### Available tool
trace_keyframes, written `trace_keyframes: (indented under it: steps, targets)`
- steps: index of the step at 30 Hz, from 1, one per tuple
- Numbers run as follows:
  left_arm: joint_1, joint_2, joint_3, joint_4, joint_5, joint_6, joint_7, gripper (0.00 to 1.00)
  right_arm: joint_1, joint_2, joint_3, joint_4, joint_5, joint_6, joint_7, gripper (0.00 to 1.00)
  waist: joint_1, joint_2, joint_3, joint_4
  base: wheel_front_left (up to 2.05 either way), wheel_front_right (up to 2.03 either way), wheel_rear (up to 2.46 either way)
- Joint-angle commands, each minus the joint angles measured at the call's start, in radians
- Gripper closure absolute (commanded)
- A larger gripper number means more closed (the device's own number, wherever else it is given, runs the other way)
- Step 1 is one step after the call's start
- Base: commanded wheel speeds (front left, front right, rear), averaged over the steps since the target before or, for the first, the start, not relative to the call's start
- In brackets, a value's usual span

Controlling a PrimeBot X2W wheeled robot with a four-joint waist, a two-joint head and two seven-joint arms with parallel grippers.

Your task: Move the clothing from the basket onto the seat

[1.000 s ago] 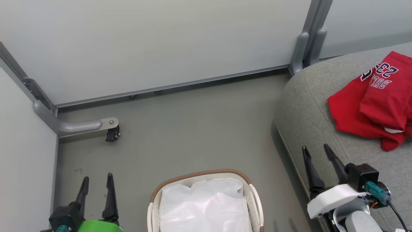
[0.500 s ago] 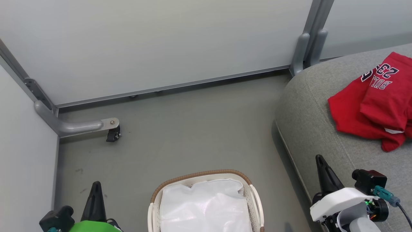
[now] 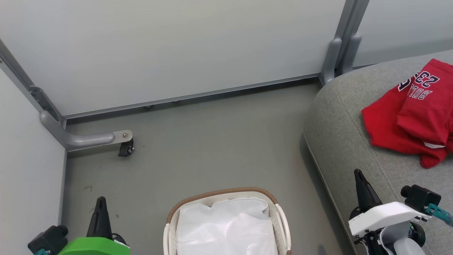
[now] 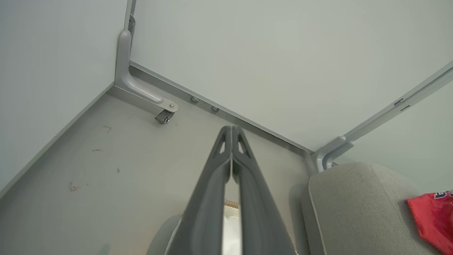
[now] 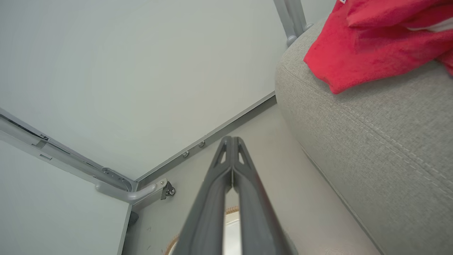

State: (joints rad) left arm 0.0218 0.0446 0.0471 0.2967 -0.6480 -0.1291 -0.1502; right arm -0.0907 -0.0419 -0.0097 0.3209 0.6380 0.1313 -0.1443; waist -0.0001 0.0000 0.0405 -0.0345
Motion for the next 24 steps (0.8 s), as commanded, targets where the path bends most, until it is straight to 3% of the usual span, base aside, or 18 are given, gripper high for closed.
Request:
trace_keyframes:
  steps: [1,24]
  targets:
    - [-0.035,0.006,0.007,-0.017,-0.04,-0.001,0.008,1.0,-0.015,-0.005,-0.006,-0.018,0.038,0.0,0.008,1.0,0.0001,0.0,-0.001,0.001,0.0,0.0,0.0]
    - [-0.069,0.008,0.025,-0.03,-0.336,-0.001,0.089,1.0,-0.018,-0.007,-0.038,-0.039,0.336,0.0,0.089,1.0,0.0001,0.0,-0.009,0.008,0.0,0.0,0.0]
